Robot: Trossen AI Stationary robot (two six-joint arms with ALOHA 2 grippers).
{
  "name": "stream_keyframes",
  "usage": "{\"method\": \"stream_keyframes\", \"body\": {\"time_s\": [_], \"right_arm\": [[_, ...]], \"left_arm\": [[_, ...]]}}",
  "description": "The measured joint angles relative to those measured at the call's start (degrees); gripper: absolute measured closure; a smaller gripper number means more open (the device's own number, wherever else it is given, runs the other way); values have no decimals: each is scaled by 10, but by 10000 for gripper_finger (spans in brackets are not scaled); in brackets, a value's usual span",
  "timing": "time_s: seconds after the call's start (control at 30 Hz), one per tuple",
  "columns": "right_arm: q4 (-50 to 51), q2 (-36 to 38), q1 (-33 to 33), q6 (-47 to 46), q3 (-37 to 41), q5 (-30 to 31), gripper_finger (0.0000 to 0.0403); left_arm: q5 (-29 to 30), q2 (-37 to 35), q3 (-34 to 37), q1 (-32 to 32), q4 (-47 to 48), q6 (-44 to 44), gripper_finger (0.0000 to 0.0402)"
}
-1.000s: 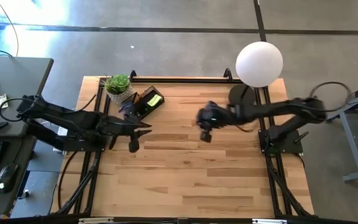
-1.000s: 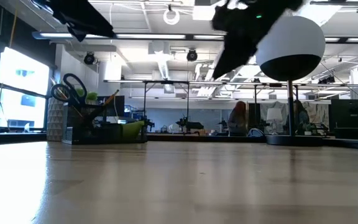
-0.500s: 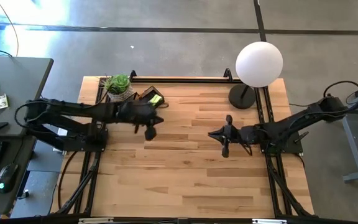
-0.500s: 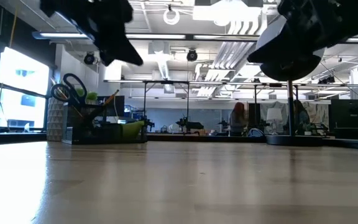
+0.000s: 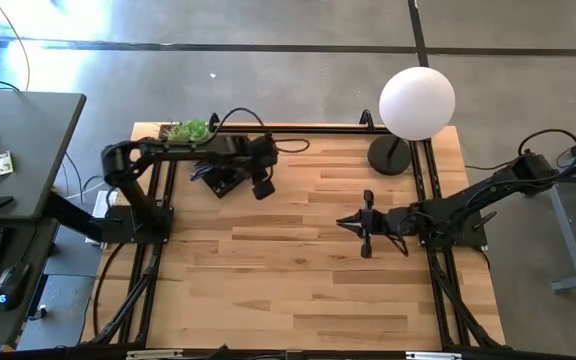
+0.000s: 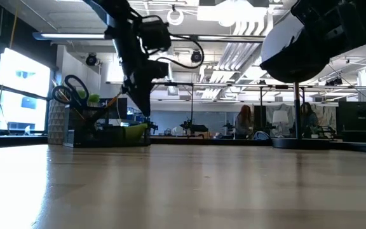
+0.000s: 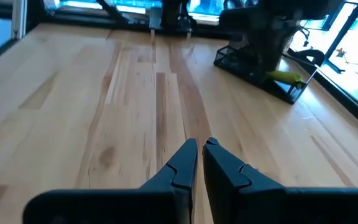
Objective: Pick and place office supplies into organizer
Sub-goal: Put the green sticky note into the desk organizer
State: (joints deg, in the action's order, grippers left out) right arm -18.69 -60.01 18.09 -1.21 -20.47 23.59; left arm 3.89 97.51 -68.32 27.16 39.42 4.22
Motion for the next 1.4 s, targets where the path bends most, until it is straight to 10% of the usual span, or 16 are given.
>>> {"method": "stream_keyframes", "body": {"time_s": [1.2,1.4], "right_arm": [[47,0,22,-39,0,29,382],[47,0,22,-39,0,29,384]], "left_arm": [[208,93,-48,28,87,-25,401],[159,91,-53,28,95,-25,401]]}}
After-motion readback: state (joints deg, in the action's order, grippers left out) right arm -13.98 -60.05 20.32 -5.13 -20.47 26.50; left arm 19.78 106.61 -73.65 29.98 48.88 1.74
